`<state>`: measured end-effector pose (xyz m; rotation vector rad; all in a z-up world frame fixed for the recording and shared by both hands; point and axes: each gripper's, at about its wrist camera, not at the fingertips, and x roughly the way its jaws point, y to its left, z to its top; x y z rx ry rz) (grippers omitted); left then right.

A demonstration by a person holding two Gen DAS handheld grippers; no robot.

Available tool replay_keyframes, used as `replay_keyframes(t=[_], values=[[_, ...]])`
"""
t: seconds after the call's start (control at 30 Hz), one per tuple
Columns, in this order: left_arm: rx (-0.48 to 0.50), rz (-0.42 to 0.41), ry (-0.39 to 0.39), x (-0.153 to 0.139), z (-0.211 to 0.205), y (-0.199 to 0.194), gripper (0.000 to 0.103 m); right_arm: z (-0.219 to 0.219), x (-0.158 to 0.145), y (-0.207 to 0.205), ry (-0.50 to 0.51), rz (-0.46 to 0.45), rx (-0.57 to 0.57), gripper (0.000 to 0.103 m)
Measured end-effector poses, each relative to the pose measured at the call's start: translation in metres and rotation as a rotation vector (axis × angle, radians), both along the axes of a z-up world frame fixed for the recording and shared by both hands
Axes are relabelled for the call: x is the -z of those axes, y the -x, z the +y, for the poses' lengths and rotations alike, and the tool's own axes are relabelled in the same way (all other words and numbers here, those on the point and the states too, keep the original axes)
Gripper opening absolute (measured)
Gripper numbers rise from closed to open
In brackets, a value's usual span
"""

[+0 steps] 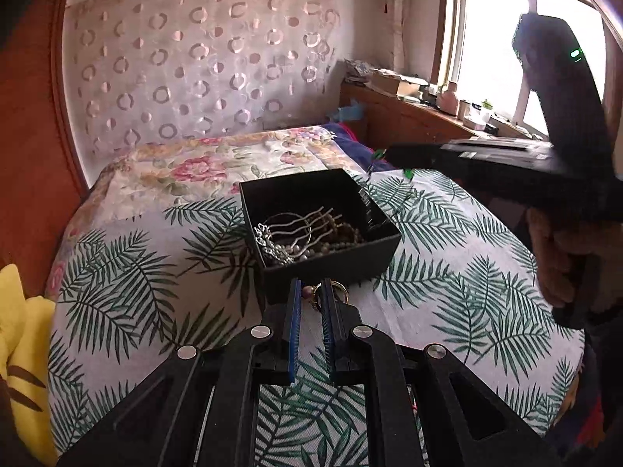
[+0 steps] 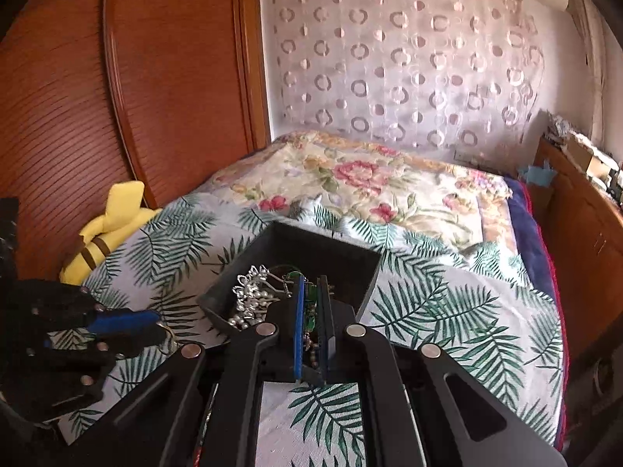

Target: Organize jewelry

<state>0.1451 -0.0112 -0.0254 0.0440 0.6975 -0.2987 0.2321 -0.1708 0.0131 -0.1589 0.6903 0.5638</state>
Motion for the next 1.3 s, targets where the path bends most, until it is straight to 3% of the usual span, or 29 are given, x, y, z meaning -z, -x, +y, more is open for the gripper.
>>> replay_keyframes(t=[0.2,0.6,0.9,0.97,1.07,1.17,1.3], values=[[-0.008,-0.010,-0.014,-0.003,0.000,-0.010,0.009,0.000,0.021,-0.012,0.000,0.064,0.009,0.009],[-0.030,-0.021,-0.046,-0.011,-0.008,-0.050,0.009,-0.023,0.024,-0.003,-0.009,0.043,0.028,0.012],[-0.048,0.012,-0.060,0.001,-0.019,-0.079,0.010,-0.040,0.036,0.024,-0.016,0.044,0.024,0.012],[-0.052,0.019,-0.056,0.003,-0.020,-0.080,0.016,-0.042,0.039,0.032,-0.018,0.045,0.022,0.012],[-0.052,0.016,-0.051,0.005,-0.019,-0.075,0.037,-0.044,0.043,0.045,-0.025,0.049,0.014,0.012],[-0.050,0.012,-0.047,0.005,-0.019,-0.064,0.042,-0.046,0.050,0.059,-0.038,0.068,-0.005,0.012],[-0.036,0.007,-0.027,0.007,-0.012,-0.041,0.056,-0.044,0.062,0.075,-0.020,0.090,-0.026,0.014]])
